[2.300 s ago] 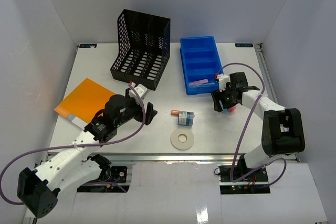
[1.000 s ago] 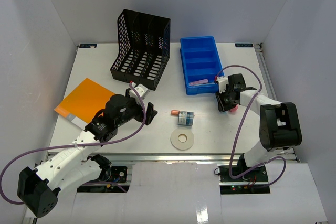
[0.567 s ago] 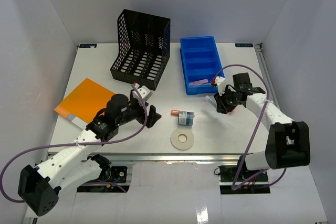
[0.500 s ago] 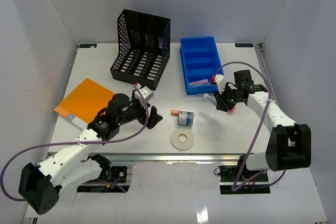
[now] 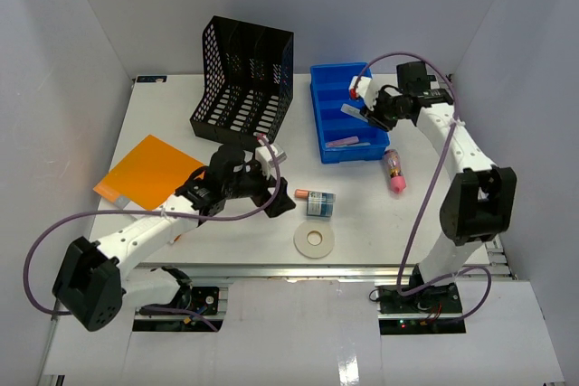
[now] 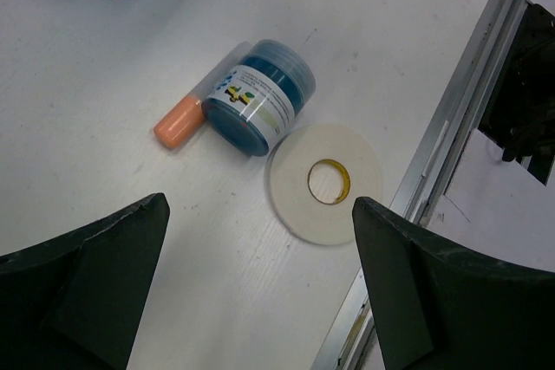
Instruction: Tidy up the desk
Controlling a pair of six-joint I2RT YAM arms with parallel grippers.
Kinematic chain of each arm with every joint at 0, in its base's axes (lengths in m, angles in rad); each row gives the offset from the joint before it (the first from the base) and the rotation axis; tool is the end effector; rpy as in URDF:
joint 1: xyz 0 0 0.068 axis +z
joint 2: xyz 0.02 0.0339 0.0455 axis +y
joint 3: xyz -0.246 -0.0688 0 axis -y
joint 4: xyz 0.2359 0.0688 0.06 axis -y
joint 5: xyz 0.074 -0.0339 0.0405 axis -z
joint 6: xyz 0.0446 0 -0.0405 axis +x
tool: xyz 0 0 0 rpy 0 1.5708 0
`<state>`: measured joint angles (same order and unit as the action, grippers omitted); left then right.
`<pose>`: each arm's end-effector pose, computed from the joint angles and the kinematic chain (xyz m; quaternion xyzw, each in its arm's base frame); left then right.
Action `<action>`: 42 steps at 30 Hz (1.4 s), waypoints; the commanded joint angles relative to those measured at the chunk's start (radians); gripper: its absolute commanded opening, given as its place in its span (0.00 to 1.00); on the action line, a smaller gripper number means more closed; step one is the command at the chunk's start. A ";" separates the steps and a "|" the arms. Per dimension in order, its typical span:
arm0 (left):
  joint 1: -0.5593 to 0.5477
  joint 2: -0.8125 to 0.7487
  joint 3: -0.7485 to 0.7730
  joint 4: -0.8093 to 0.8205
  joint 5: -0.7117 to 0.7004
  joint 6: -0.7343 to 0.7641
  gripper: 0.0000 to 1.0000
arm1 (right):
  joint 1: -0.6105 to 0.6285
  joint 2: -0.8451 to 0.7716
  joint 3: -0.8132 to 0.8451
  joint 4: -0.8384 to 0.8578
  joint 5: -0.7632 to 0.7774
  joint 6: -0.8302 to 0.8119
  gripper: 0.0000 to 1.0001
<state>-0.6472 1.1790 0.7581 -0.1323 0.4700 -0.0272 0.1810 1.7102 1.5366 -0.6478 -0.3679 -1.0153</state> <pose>0.1974 -0.1745 0.2395 0.3671 0.7742 -0.3486 0.3798 0.3666 0.0834 0.2908 -0.5705 0.7184 0.0098 0.3979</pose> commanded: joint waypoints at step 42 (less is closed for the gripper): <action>-0.064 0.688 0.628 -0.142 0.054 0.264 0.97 | -0.112 -0.389 -0.410 -0.228 -0.572 -0.069 0.63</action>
<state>-0.6776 1.8102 1.2965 -0.2099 0.5711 0.1782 0.0785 1.4373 1.2985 -0.7943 -0.6766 -1.0807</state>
